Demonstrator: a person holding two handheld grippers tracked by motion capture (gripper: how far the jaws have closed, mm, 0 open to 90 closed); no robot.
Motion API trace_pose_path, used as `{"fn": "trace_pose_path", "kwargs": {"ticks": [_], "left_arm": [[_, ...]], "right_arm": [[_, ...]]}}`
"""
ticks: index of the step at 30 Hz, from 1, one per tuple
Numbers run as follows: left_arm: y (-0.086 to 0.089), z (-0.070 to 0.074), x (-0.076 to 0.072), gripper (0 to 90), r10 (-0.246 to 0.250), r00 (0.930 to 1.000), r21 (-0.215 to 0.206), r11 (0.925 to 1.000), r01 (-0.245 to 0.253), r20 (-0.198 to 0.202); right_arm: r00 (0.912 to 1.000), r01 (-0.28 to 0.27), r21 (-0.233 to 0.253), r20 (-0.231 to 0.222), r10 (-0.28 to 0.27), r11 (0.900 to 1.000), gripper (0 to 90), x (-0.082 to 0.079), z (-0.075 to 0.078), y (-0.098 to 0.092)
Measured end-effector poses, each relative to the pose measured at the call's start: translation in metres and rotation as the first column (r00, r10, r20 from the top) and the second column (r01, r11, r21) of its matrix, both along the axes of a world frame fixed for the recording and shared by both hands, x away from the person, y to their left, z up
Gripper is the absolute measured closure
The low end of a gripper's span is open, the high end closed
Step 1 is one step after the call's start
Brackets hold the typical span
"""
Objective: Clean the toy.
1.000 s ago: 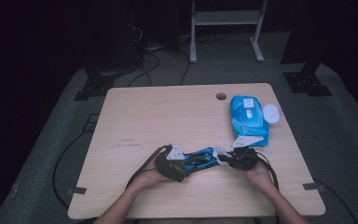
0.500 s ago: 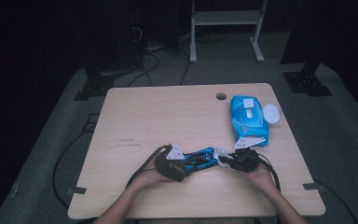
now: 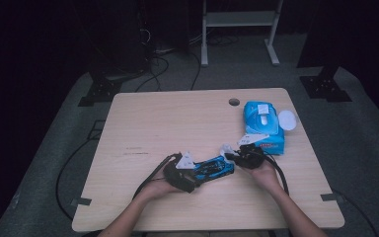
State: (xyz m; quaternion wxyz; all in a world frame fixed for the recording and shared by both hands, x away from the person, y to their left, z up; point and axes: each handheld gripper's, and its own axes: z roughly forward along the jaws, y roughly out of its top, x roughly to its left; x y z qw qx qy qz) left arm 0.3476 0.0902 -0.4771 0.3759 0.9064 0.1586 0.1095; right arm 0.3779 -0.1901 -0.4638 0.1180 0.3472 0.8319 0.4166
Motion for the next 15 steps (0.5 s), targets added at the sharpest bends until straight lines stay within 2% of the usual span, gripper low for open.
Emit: {"fn": "trace_pose_path", "kwargs": {"ticks": [5, 8, 15], "left_arm": [[0.000, 0.000, 0.000, 23.5, 0.001, 1.0000, 0.004, 1.0000, -0.001, 0.003], [0.000, 0.000, 0.000, 23.5, 0.002, 1.0000, 0.004, 1.0000, -0.002, 0.004], [0.000, 0.000, 0.000, 23.5, 0.003, 1.0000, -0.005, 1.0000, -0.003, -0.003]], "right_arm": [[0.9998, 0.013, 0.014, -0.016, -0.012, 1.000, 81.5, -0.010, -0.002, -0.014], [0.9996, -0.001, -0.006, -0.029, 0.001, 1.000, 81.5, -0.020, -0.003, -0.019], [0.9989, -0.041, -0.011, -0.022, 0.041, 0.999, 81.5, -0.037, -0.001, -0.016]]}}
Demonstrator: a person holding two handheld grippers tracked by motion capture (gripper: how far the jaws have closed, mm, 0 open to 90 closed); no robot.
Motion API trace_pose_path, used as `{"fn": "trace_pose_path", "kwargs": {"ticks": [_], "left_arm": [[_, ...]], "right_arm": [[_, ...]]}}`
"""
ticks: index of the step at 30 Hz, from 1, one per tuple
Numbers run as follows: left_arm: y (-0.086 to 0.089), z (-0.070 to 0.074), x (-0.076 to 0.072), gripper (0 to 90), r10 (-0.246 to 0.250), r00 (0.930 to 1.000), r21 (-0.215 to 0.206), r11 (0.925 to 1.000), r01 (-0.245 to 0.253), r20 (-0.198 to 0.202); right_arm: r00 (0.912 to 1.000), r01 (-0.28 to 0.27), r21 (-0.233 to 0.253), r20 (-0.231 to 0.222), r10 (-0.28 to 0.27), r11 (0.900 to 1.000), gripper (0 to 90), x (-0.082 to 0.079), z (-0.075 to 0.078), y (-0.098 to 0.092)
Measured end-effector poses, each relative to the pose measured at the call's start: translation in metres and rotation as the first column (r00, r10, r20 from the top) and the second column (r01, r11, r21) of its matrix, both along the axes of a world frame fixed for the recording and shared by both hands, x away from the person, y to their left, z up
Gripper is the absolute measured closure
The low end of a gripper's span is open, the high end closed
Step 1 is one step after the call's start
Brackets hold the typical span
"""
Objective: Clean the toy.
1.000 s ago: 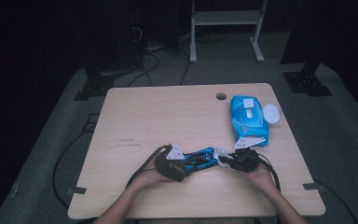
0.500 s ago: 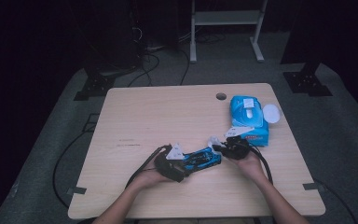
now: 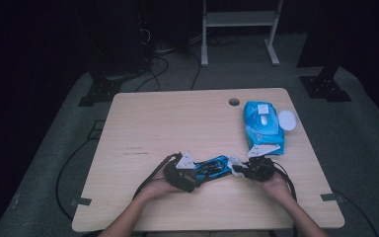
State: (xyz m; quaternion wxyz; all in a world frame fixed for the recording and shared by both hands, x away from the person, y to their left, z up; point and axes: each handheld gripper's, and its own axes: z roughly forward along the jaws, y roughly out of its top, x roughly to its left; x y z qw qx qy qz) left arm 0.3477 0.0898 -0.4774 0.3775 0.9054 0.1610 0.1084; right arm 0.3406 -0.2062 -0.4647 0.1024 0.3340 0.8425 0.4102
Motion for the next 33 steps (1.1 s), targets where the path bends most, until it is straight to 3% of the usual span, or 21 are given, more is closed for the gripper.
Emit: {"fn": "trace_pose_path", "kwargs": {"ticks": [7, 13, 17, 18, 23, 25, 29, 33], "left_arm": [[0.000, 0.000, 0.000, 23.6, 0.000, 1.0000, -0.001, 1.0000, 0.000, 0.000], [0.000, 0.000, 0.000, 23.6, 0.001, 1.0000, -0.003, 1.0000, -0.001, 0.001], [0.000, 0.000, 0.000, 23.6, -0.002, 1.0000, -0.001, 1.0000, 0.002, -0.001], [0.000, 0.000, 0.001, 23.6, -0.004, 1.0000, 0.002, 1.0000, 0.004, -0.001], [0.000, 0.000, 0.001, 23.6, -0.005, 1.0000, -0.001, 1.0000, 0.005, -0.001], [-0.001, 0.000, 0.001, 23.6, -0.005, 1.0000, 0.000, 1.0000, 0.005, 0.000], [-0.001, 0.000, 0.000, 23.7, -0.004, 1.0000, -0.002, 1.0000, 0.004, -0.001], [-0.001, 0.000, 0.001, 23.7, -0.006, 1.0000, -0.001, 1.0000, 0.006, -0.001]], "right_arm": [[0.9996, -0.025, 0.025, 0.010, 0.025, 0.999, 81.5, 0.000, 0.005, 0.008], [0.9999, 0.005, 0.029, 0.011, -0.005, 1.000, 81.5, 0.017, 0.003, 0.013], [0.9998, -0.001, 0.034, 0.020, 0.000, 0.999, 81.5, 0.027, 0.005, 0.028], [0.9996, -0.020, 0.043, 0.022, 0.020, 0.999, 81.5, 0.029, 0.007, 0.039], [0.9980, -0.056, 0.043, 0.030, 0.055, 0.997, 81.5, 0.031, 0.012, 0.056], [0.9968, -0.075, 0.066, 0.032, 0.073, 0.995, 81.6, 0.030, 0.015, 0.065], [0.9874, -0.157, 0.055, 0.033, 0.155, 0.986, 81.6, 0.021, 0.013, 0.091], [0.9820, -0.188, 0.061, 0.027, 0.187, 0.980, 81.6, 0.017, 0.012, 0.104]]}}
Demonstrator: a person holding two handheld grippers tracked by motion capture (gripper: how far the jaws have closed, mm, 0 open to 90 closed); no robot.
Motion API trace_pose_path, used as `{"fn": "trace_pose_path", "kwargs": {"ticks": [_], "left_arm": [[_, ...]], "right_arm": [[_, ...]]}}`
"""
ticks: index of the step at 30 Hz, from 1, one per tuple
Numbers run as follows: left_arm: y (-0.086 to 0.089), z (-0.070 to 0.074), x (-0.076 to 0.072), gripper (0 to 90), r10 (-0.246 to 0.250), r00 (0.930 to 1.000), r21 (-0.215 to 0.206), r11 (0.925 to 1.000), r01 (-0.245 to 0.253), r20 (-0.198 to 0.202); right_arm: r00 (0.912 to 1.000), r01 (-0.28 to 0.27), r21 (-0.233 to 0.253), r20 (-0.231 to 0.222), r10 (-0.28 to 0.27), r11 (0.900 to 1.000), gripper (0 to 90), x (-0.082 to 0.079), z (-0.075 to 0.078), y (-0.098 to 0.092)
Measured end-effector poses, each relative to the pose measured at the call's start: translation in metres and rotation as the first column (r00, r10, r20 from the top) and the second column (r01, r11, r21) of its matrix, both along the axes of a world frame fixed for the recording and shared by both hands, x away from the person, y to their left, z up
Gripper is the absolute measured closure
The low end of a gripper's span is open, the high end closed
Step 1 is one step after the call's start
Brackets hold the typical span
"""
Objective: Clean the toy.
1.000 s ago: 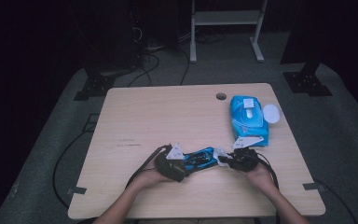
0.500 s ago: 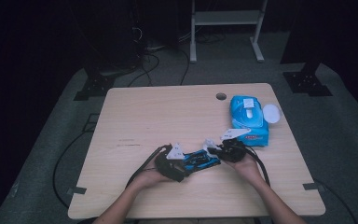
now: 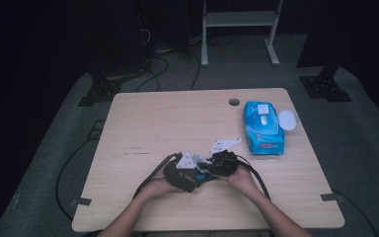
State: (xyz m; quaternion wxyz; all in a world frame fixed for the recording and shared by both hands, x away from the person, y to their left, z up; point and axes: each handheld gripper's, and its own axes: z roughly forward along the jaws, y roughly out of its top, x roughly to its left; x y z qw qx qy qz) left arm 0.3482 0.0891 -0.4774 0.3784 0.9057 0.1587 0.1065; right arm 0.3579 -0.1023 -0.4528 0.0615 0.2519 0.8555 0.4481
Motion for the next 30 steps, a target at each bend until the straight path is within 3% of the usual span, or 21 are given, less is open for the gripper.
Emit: {"fn": "trace_pose_path", "kwargs": {"ticks": [2, 7, 14, 17, 20, 23, 30], "left_arm": [[0.000, 0.000, 0.000, 23.7, 0.001, 1.0000, -0.002, 1.0000, -0.001, -0.002], [0.000, 0.000, 0.000, 23.7, 0.001, 1.0000, -0.002, 1.0000, -0.001, -0.004], [0.000, 0.000, 0.001, 23.8, -0.002, 1.0000, -0.001, 1.0000, 0.002, -0.005], [0.001, 0.000, 0.001, 23.8, -0.003, 1.0000, 0.001, 1.0000, 0.003, -0.005], [0.001, 0.000, 0.001, 23.8, -0.007, 0.9999, -0.002, 1.0000, 0.007, -0.008], [0.001, -0.001, 0.002, 23.8, -0.006, 0.9999, -0.005, 1.0000, 0.006, -0.010], [0.001, 0.000, 0.001, 23.8, -0.002, 0.9999, -0.002, 1.0000, 0.002, -0.010]], "right_arm": [[0.9995, -0.031, 0.000, -0.005, 0.031, 1.000, 81.5, -0.002, -0.001, 0.013], [0.9992, -0.039, -0.021, 0.005, 0.039, 0.999, 81.6, 0.001, -0.001, 0.013], [0.9980, 0.062, -0.033, 0.017, -0.061, 0.998, 81.7, 0.011, 0.002, -0.024], [0.9930, 0.115, -0.070, 0.035, -0.112, 0.991, 81.6, 0.015, 0.003, -0.046], [0.9883, 0.152, -0.071, 0.012, -0.152, 0.986, 81.7, 0.012, -0.001, -0.068], [0.9882, 0.153, -0.060, -0.003, -0.153, 0.986, 81.7, 0.004, -0.003, -0.080], [0.9948, 0.099, -0.036, -0.020, -0.099, 0.994, 81.6, -0.016, -0.002, -0.084]]}}
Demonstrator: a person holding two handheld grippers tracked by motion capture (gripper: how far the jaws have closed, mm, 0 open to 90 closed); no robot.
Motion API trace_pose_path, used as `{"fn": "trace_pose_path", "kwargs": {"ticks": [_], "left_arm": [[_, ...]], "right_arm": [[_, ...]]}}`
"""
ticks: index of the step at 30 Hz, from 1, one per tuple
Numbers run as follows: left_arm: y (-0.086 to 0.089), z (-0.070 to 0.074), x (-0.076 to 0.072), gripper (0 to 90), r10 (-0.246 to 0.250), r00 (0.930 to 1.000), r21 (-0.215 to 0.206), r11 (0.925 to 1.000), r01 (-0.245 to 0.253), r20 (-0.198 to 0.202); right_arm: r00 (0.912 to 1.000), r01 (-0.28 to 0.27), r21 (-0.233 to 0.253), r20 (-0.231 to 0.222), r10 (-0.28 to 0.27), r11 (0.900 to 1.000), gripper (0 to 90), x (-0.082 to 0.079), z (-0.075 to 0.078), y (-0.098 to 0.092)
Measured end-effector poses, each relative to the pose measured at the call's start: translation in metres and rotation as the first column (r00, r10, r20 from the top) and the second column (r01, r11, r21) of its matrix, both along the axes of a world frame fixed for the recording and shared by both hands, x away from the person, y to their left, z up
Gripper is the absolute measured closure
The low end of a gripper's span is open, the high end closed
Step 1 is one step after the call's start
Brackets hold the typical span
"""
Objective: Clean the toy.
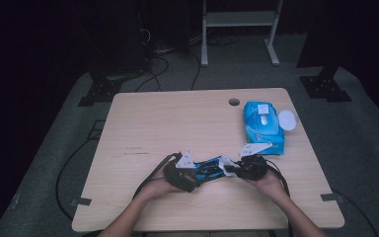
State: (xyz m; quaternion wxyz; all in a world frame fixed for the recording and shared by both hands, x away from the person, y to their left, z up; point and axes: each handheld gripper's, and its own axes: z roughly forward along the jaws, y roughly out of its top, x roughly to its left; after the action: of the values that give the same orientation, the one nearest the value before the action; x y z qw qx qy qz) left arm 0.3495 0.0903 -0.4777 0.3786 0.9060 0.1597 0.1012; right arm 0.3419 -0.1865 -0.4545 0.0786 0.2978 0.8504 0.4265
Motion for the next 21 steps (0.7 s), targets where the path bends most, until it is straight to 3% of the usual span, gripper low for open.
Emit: {"fn": "trace_pose_path", "kwargs": {"ticks": [3, 7, 9, 14, 18, 21], "left_arm": [[0.000, 0.002, 0.000, 23.5, 0.000, 1.0000, 0.004, 1.0000, 0.000, -0.007], [0.005, 0.005, 0.004, 22.6, -0.005, 0.9984, -0.057, 0.9984, 0.002, -0.056], [0.008, 0.009, 0.005, 21.8, -0.003, 0.9965, -0.110, 0.9939, -0.006, -0.083], [0.013, 0.013, 0.009, 21.6, 0.020, 0.9929, -0.186, 0.9817, -0.042, -0.118], [0.017, 0.014, 0.013, 21.7, 0.038, 0.9880, -0.225, 0.9717, -0.071, -0.150], [0.019, 0.013, 0.015, 22.6, 0.051, 0.9848, -0.226, 0.9700, -0.089, -0.166]], "right_arm": [[1.0000, -0.003, -0.003, -0.004, 0.003, 1.000, 81.6, -0.001, -0.001, 0.000], [0.9998, -0.017, -0.012, 0.005, 0.017, 1.000, 81.6, -0.001, -0.001, 0.001], [0.9998, -0.018, -0.011, 0.003, 0.018, 1.000, 81.5, -0.001, -0.002, 0.000], [0.9996, -0.026, -0.013, 0.008, 0.027, 1.000, 81.6, -0.002, -0.003, 0.001], [0.9992, -0.035, -0.019, 0.017, 0.035, 0.999, 81.6, -0.002, -0.003, 0.001], [0.9992, -0.036, -0.016, 0.016, 0.037, 0.999, 81.6, -0.002, -0.003, 0.000]]}}
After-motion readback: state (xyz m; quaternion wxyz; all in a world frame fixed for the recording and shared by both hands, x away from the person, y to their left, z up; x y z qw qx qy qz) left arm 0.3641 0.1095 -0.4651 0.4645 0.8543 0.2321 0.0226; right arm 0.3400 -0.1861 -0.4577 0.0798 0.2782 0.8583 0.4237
